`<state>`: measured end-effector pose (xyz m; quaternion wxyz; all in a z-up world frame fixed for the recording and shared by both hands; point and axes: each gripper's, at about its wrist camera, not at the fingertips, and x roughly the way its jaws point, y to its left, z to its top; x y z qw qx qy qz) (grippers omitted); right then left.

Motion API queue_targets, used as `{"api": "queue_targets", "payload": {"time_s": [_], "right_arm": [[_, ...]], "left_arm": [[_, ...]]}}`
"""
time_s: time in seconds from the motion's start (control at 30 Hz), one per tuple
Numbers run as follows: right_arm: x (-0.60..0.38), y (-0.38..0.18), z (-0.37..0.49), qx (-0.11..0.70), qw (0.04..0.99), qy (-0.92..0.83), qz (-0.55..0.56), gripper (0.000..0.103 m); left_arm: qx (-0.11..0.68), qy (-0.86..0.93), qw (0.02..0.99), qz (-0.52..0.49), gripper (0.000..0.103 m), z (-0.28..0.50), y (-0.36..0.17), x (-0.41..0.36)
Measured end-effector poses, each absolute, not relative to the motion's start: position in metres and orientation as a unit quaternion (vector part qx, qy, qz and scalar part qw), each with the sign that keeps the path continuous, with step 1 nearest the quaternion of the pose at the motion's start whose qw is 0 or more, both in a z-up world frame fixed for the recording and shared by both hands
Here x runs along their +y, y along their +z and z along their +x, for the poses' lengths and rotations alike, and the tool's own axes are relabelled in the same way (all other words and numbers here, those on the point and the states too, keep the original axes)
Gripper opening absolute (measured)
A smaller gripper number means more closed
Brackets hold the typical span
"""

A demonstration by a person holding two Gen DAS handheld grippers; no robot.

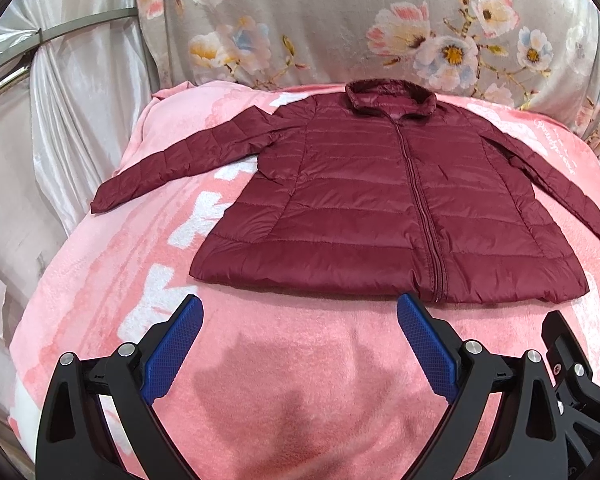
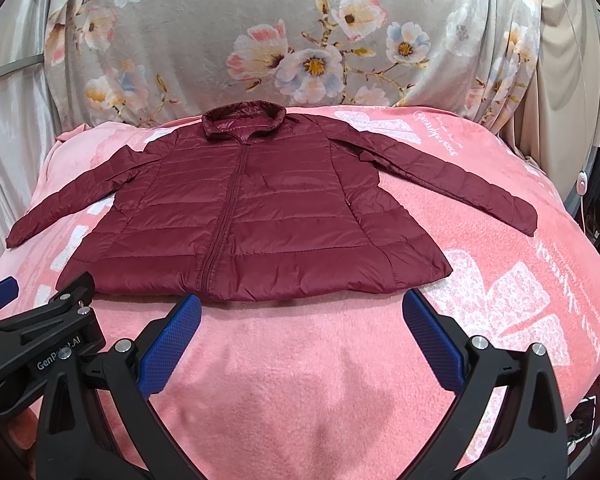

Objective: Fold large clothes

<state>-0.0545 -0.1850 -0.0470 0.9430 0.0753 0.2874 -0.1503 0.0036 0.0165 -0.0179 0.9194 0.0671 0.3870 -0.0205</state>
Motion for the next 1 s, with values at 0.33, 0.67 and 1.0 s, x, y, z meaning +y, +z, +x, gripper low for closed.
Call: {"api": "queue_targets", "payload": {"time_s": [0.33,0.67,1.0], "right_arm": [[-0.243,-0.054,-0.036,0.272,0.934,-0.208,0.097,0.098],[-0.415,-0.070,-0.008,0.254,0.896,-0.300,0.207,0.098],[-0.547,-0.111,0.024,0.261,0.835,-0.369,0.313,0.098]], "left_arm": [[0.388,-0.016,0.920,0.047,0.096,0.029,-0.024,0.018],[0.389,0.024,0.919,0.055,0.095,0.079,-0.038,0.020],[0.406,0.036,0.910,0.081,0.096,0.131,-0.044,0.004]]}}
